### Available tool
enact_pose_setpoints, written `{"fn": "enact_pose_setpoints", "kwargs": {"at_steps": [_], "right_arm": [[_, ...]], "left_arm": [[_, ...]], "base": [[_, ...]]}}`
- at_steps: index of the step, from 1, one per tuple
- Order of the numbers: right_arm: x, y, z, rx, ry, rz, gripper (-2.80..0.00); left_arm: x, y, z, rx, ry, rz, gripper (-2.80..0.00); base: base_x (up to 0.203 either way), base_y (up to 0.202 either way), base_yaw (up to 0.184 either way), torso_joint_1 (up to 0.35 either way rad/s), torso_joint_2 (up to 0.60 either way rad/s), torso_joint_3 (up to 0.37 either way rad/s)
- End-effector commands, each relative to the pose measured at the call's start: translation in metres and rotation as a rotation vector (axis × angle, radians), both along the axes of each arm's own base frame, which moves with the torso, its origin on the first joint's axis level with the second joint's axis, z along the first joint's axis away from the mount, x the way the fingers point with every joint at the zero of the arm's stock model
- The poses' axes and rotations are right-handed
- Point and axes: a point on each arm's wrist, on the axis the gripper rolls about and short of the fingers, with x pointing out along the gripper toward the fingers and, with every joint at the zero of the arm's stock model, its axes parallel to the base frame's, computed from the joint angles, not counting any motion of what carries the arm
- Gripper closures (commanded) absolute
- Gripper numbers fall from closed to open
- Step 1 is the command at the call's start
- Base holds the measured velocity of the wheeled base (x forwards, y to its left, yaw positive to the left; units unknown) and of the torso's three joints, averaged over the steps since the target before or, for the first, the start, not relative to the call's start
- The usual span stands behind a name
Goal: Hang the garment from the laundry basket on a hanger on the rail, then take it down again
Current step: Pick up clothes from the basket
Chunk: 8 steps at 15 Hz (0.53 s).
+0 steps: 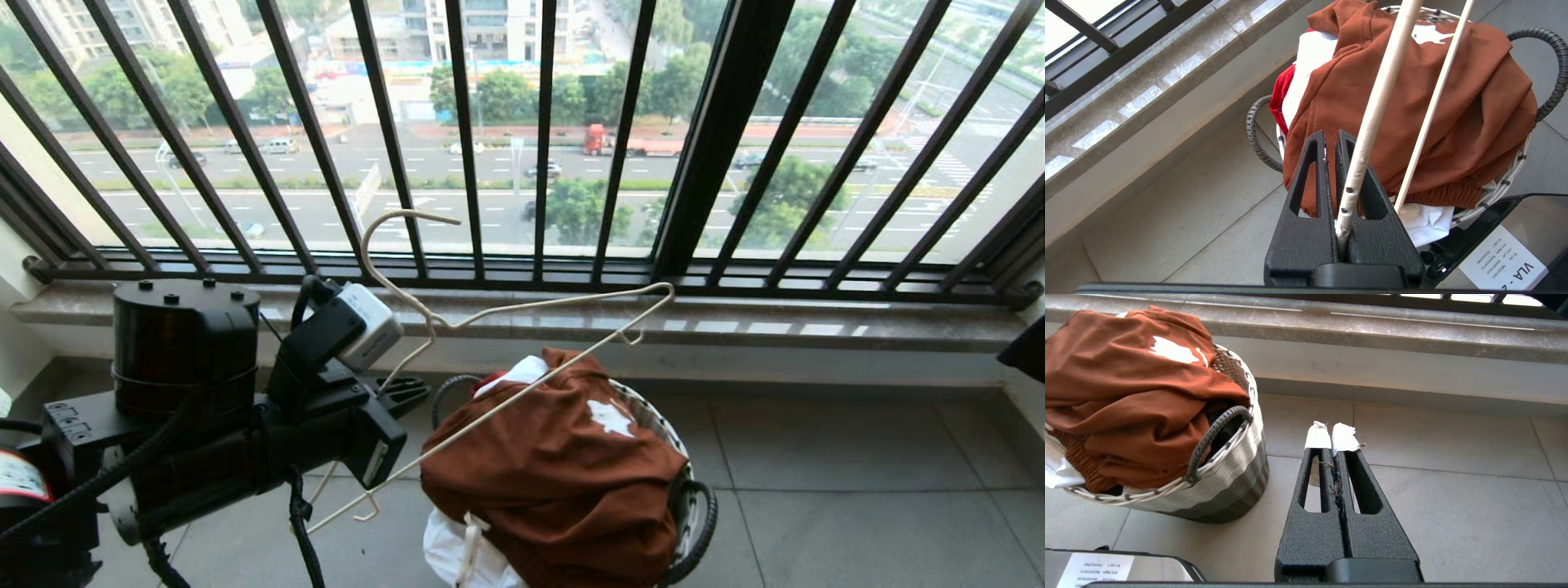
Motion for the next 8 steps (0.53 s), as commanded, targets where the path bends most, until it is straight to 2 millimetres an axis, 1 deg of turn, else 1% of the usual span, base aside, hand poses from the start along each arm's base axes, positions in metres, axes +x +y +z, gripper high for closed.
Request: {"fn": "enact_pose_setpoints", "kwargs": {"at_steps": [1, 8], "right_arm": [[0.0001, 0.0, -0.0001, -0.001, 0.002, 0.001, 0.0], [0.0001, 0.0, 0.0, -0.001, 0.001, 0.001, 0.0]], "left_arm": [[-0.0006, 0.0004, 0.0015, -0.002, -0.008, 0.0, 0.0], [-0.001, 0.0007, 0.0015, -0.003, -0.008, 0.0, 0.0]], "base": [[0.0, 0.0, 0.0, 0.009, 0.01, -0.196], [0.0, 0.0, 0.0, 0.004, 0.0, -0.196]]}}
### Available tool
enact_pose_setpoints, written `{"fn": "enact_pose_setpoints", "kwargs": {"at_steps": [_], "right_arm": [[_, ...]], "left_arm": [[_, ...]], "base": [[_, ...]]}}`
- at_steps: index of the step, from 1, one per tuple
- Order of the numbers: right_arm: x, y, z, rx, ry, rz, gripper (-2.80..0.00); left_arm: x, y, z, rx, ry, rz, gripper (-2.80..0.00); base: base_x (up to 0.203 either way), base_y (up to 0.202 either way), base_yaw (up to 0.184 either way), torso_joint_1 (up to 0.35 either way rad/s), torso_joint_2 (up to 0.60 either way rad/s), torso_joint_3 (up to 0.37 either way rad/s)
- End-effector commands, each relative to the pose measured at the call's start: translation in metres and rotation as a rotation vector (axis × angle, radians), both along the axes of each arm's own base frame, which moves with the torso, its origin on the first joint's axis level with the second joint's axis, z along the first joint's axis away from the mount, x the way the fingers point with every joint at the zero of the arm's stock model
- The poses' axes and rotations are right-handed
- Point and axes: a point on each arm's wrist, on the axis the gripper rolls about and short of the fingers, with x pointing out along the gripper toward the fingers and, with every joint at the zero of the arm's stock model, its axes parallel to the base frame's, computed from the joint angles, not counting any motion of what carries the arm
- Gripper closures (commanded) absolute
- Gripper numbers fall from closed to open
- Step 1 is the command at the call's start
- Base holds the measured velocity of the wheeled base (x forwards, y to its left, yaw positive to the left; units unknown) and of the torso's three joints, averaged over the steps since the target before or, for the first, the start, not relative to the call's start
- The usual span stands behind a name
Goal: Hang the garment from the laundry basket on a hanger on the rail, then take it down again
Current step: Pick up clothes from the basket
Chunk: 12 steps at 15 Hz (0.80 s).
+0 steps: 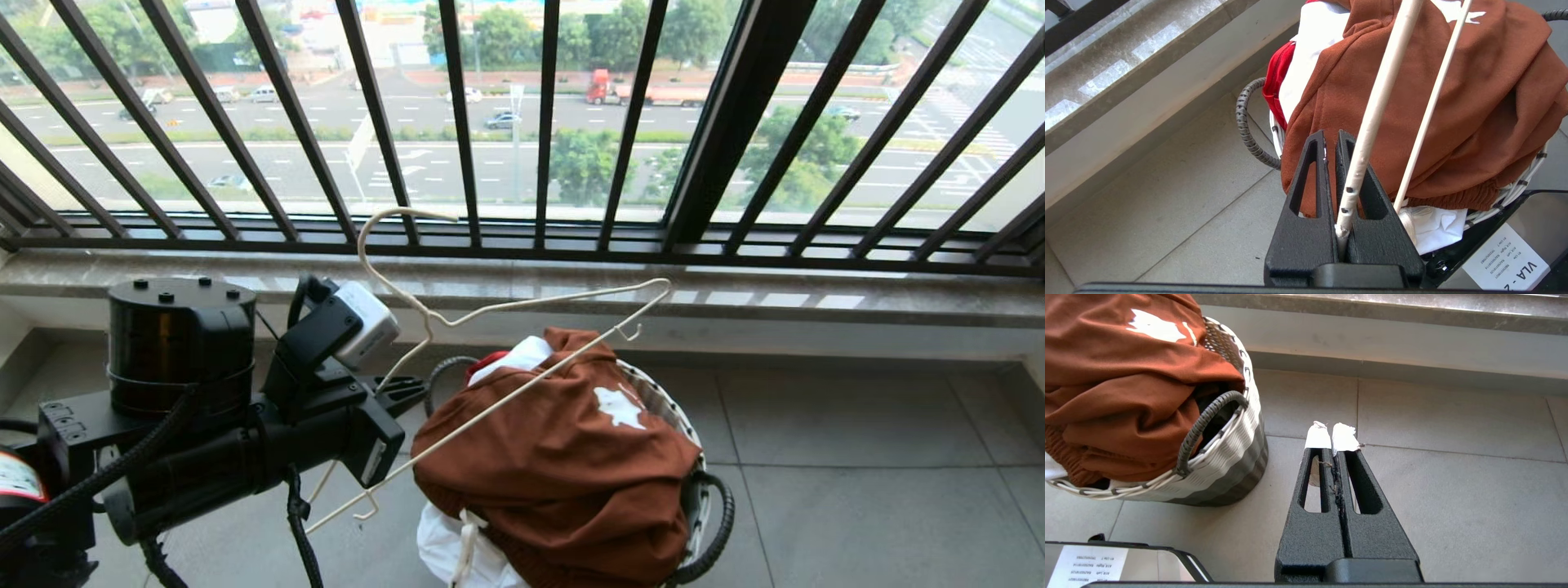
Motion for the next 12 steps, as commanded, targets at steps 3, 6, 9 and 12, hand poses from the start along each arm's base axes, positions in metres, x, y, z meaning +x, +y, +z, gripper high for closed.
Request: {"fn": "enact_pose_setpoints", "kwargs": {"at_steps": [3, 6, 9, 12], "right_arm": [[0.0, 0.0, 0.0, 0.0, 0.003, 0.001, 0.0], [0.0, 0.0, 0.0, 0.0, 0.001, 0.001, 0.0], [0.0, 0.0, 0.0, 0.0, 0.001, 0.001, 0.0], [0.0, 0.0, 0.0, 0.0, 0.001, 0.001, 0.0]], "left_arm": [[0.0, 0.0, 0.0, 0.004, -0.004, -0.003, 0.0], [-0.003, 0.002, 0.006, -0.012, -0.025, -0.002, 0.0], [-0.004, 0.002, 0.011, -0.028, -0.034, -0.001, 0.0], [-0.009, 0.006, 0.014, -0.047, -0.037, 0.006, 0.0]], "base": [[0.0, 0.0, 0.0, 0.003, 0.0, -0.199], [0.0, 0.0, 0.0, 0.004, 0.0, -0.114], [0.0, 0.0, 0.0, 0.0, 0.0, -0.011], [0.0, 0.0, 0.0, 0.0, 0.0, 0.0]]}}
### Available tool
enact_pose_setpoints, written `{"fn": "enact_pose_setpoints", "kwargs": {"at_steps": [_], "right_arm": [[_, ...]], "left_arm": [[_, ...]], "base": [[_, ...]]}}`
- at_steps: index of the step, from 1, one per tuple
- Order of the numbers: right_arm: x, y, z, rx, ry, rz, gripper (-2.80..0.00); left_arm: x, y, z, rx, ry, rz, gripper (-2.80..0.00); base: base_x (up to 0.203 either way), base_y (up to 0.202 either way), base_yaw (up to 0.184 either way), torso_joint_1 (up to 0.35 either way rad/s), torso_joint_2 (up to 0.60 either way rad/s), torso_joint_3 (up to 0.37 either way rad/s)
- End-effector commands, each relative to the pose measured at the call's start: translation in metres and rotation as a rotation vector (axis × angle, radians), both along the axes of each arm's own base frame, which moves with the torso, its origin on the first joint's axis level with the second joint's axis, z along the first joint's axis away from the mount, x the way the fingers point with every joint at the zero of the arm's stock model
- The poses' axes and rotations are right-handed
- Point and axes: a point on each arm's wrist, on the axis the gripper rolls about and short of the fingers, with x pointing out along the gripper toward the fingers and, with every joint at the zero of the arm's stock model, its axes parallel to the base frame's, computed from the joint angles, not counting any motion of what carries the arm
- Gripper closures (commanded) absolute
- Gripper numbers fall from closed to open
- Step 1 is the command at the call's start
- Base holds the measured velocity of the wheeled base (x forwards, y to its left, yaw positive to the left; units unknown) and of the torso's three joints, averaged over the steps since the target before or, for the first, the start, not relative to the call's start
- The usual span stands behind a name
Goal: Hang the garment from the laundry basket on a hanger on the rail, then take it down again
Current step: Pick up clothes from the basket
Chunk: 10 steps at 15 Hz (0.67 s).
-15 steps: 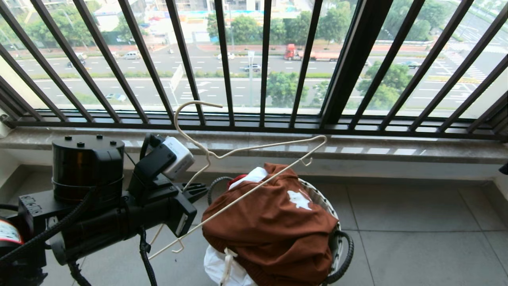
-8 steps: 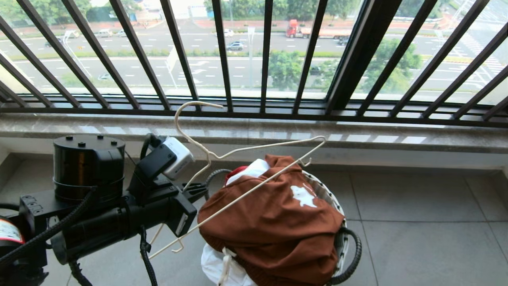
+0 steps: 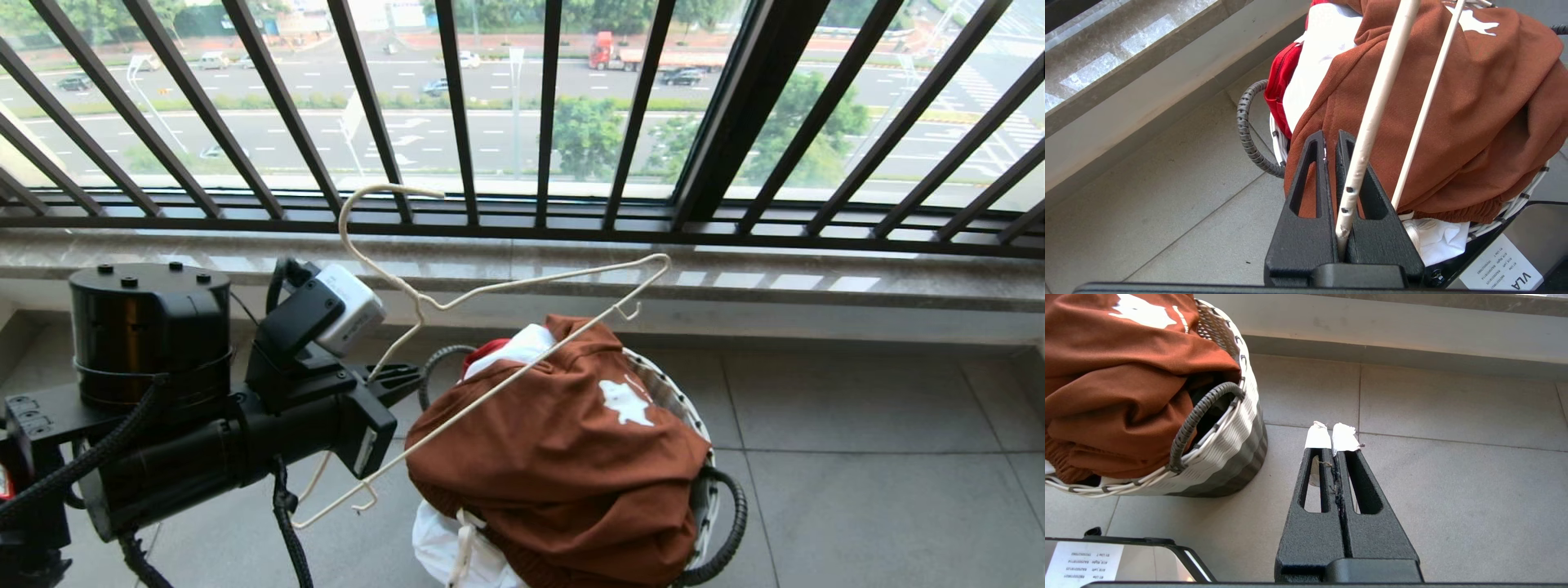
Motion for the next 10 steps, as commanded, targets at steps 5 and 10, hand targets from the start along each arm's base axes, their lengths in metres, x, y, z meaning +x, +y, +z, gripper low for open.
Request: {"fn": "enact_pose_setpoints", "kwargs": {"at_steps": [5, 10], "right_arm": [[0.0, 0.0, 0.0, 0.0, 0.002, 0.001, 0.0], [0.0, 0.0, 0.0, 0.0, 0.002, 0.001, 0.0]], "left_arm": [[0.011, 0.018, 0.02, -0.038, -0.061, 0.097, 0.0], [0.024, 0.013, 0.016, -0.006, -0.044, 0.172, 0.0]], "base": [[0.0, 0.0, 0.0, 0.0, 0.0, 0.0], [0.0, 0.0, 0.0, 0.0, 0.0, 0.0]]}}
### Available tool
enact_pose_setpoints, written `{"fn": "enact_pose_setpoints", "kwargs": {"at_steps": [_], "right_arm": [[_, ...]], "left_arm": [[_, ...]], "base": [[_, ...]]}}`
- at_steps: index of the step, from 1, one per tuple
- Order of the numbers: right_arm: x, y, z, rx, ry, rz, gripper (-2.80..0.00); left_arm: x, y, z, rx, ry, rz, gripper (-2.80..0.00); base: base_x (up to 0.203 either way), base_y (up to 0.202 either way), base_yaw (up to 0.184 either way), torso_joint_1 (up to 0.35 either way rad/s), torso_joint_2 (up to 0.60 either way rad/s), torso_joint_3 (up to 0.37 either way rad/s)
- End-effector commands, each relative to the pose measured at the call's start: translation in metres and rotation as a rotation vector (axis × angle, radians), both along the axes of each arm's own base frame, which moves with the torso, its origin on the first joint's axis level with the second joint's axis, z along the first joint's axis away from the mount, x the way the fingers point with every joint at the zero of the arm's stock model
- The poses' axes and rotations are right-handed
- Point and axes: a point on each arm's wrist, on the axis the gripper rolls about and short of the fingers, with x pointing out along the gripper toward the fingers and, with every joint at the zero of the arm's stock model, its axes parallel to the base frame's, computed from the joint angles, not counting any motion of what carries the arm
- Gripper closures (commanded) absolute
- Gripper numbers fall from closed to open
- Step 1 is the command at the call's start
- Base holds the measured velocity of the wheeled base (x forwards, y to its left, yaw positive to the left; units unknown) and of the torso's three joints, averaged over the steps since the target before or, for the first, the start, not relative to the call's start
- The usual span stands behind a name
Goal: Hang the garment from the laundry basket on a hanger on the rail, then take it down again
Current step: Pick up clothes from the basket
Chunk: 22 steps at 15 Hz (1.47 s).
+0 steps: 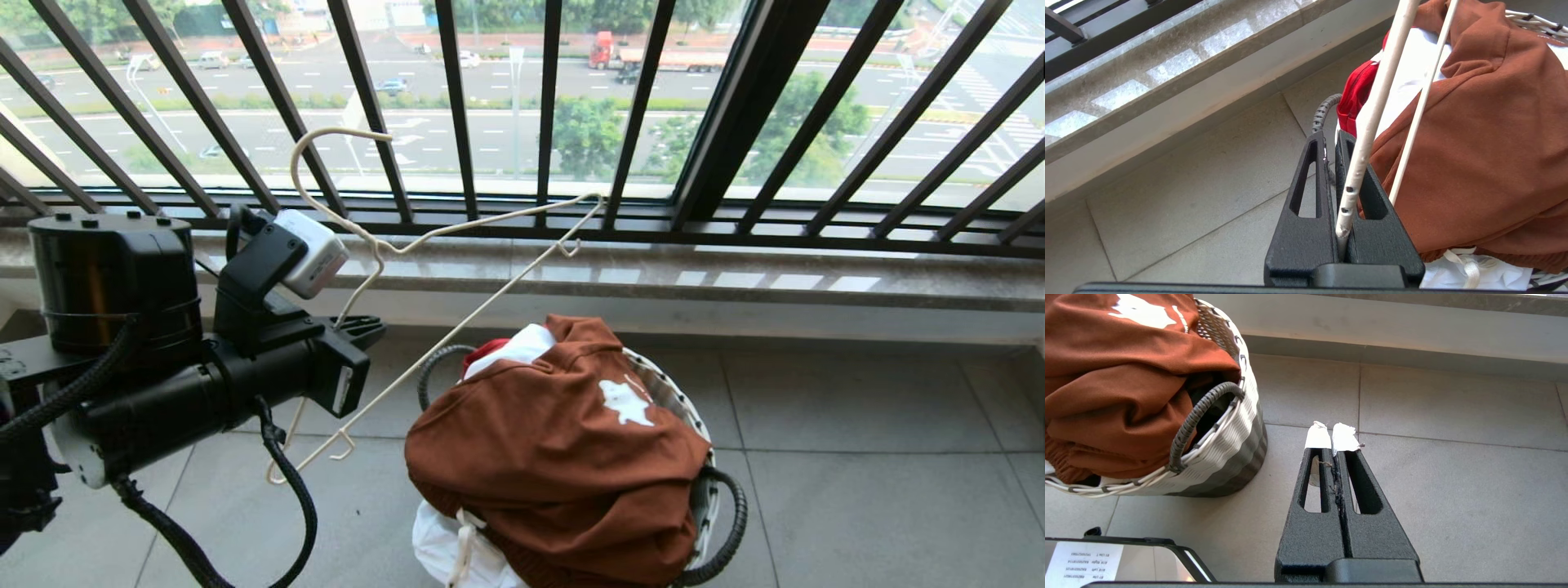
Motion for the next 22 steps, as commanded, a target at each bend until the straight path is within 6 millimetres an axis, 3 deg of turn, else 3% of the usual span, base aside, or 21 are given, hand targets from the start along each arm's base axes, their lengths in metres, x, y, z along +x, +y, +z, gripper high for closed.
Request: {"fn": "enact_pose_setpoints", "kwargs": {"at_steps": [1, 8, 15, 18, 22], "right_arm": [[0.0, 0.0, 0.0, 0.0, 0.002, 0.001, 0.0], [0.0, 0.0, 0.0, -0.003, 0.0, 0.001, 0.0], [-0.001, 0.0, 0.002, -0.005, 0.003, -0.004, 0.0], [-0.004, -0.001, 0.025, -0.004, -0.001, -0.022, 0.0], [0.017, -0.001, 0.085, -0.01, 0.106, -0.045, 0.0]], "left_arm": [[0.007, -0.004, -0.006, 0.014, 0.02, 0.012, 0.0], [0.008, -0.009, 0.002, -0.013, 0.002, 0.042, 0.0], [-0.019, -0.01, 0.018, 0.002, 0.06, 0.055, 0.0], [-0.028, -0.004, 0.029, 0.01, 0.101, 0.059, 0.0], [-0.034, 0.0, 0.036, -0.012, 0.081, 0.065, 0.0]], "base": [[0.0, 0.0, 0.0, 0.0, 0.0, 0.0], [0.0, 0.0, 0.0, 0.0, 0.0, 0.0], [0.0, 0.0, 0.0, 0.0, 0.0, 0.0], [0.0, 0.0, 0.0, 0.0, 0.0, 0.0], [0.0, 0.0, 0.0, 0.0, 0.0, 0.0]]}}
